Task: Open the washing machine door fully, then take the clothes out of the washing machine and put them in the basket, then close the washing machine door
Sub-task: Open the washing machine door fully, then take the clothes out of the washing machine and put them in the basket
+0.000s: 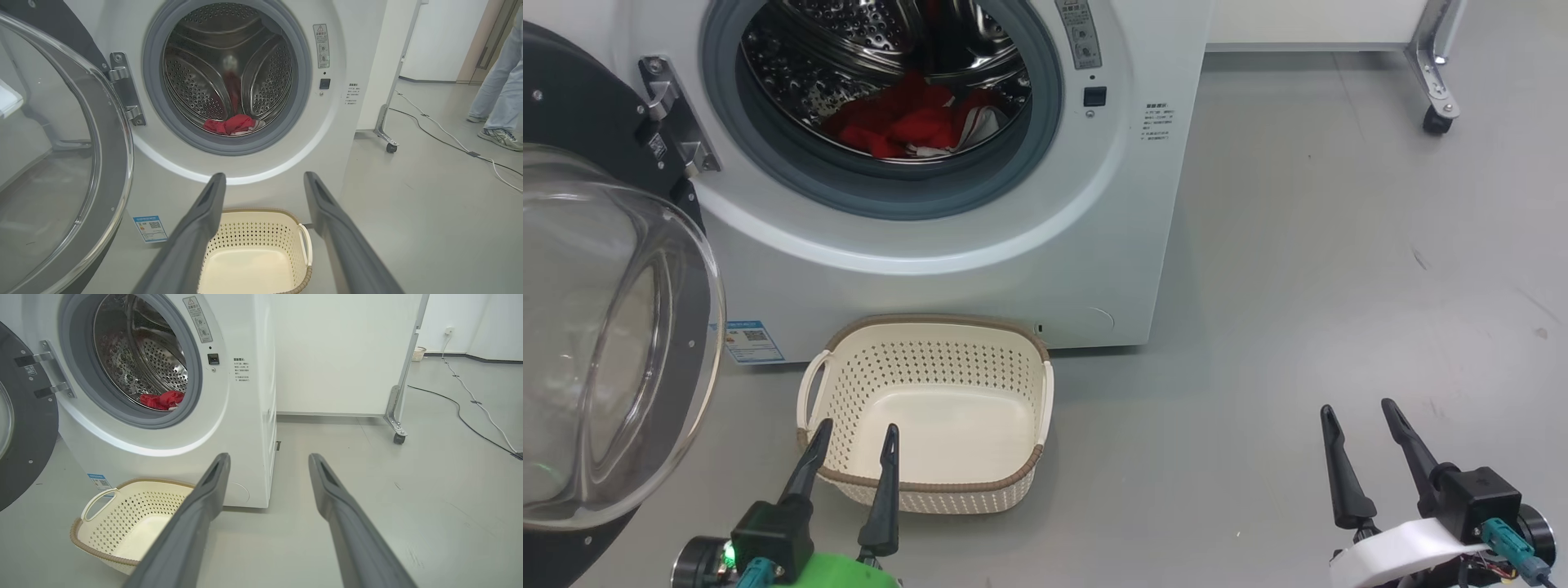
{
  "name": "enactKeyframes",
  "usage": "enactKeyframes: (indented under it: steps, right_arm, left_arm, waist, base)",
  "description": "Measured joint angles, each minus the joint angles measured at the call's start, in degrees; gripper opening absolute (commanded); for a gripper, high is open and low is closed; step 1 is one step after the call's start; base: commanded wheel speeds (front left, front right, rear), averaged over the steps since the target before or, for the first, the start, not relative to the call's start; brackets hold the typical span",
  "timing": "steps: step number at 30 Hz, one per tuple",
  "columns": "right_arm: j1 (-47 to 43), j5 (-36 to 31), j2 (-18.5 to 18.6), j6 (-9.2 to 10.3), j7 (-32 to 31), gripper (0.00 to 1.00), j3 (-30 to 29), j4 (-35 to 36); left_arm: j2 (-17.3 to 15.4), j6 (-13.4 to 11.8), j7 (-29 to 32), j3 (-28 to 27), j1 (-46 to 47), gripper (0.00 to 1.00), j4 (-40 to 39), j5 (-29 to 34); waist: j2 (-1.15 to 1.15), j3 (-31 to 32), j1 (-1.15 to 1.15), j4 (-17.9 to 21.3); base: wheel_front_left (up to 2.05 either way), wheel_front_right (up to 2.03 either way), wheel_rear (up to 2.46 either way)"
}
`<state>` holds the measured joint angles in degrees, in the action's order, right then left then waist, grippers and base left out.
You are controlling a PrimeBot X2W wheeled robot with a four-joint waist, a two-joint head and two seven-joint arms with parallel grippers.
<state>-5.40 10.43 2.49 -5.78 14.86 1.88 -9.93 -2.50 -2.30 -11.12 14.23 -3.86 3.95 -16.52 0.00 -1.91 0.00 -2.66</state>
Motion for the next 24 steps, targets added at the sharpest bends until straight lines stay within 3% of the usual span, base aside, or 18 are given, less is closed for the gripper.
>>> enactKeyframes:
  steps: [24]
  right_arm:
    - [-0.99,0.43,-0.19,0.91,0.0,1.0,-0.05,1.0]
  left_arm:
    - [-0.04,-1.74,1.56,1.03,0.0,1.0,-0.77,0.47]
  waist:
    - [0.0,0.07,0.0,0.54]
  base:
    - [0.0,0.0,0.0]
